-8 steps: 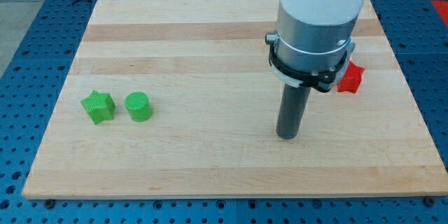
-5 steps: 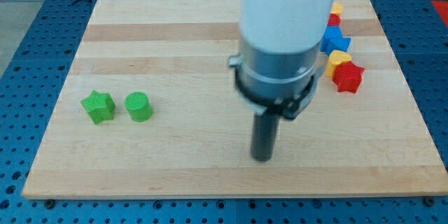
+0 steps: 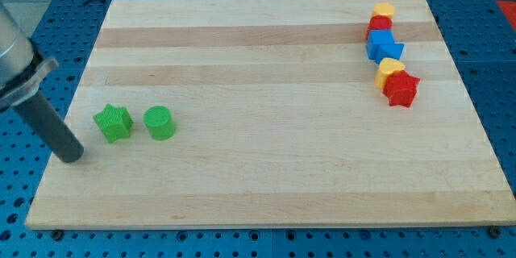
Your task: Move the green star right to the green circle
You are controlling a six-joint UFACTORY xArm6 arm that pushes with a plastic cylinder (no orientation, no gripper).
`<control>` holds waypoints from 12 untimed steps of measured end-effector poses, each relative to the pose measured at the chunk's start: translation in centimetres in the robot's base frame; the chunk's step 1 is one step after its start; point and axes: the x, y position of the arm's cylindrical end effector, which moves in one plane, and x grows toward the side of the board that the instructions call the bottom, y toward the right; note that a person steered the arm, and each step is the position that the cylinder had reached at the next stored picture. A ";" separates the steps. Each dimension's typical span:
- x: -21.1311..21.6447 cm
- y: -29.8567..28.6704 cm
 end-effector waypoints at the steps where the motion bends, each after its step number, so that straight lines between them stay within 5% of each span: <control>1: -2.9 1.1; 4: -5.0 18.6; 6: -7.2 18.4; 9: -6.3 29.2; 12: -5.4 27.3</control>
